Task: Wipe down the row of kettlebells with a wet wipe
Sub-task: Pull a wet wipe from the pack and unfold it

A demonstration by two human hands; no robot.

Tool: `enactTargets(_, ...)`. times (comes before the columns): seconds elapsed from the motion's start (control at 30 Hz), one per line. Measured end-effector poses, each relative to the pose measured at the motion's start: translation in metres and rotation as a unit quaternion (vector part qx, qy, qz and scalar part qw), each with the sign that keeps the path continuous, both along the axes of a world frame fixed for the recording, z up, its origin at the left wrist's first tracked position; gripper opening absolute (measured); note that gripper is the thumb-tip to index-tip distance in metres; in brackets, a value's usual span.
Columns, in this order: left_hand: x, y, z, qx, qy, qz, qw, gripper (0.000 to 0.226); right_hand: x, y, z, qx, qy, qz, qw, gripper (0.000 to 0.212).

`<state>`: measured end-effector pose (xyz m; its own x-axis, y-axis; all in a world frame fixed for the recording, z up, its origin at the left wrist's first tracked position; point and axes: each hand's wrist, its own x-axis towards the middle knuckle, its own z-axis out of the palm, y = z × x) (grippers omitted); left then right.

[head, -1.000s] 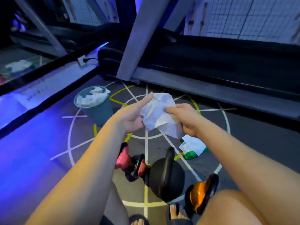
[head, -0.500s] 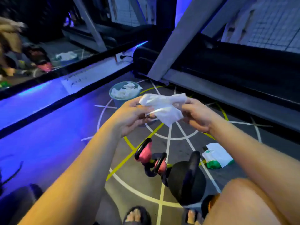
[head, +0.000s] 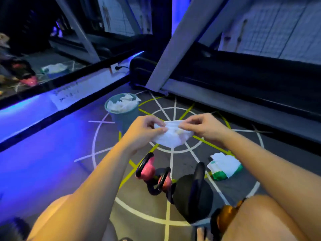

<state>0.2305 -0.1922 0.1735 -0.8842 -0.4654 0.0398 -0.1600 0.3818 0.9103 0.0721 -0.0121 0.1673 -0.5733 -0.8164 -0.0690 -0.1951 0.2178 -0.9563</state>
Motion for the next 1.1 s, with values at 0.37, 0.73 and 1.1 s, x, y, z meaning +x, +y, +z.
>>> enactTargets(0.37,0.000,0.009,-0.018,-0.037,-0.012,0.143,0.989,0.026,0.009,-0.018,-0.010,0.045,-0.027,-0.150,0.987,0.026)
enactTargets(0.73,-0.018,0.037,-0.027,-0.100,0.013,0.146,0.984,0.011,0.038,-0.052,-0.009,0.070,-0.019,-0.188,0.980,0.015)
enactTargets(1.1,-0.034,0.000,-0.044,0.364,0.061,0.131,0.920,0.033,0.000,-0.064,-0.047,0.036,-0.135,-0.127,0.982,0.022)
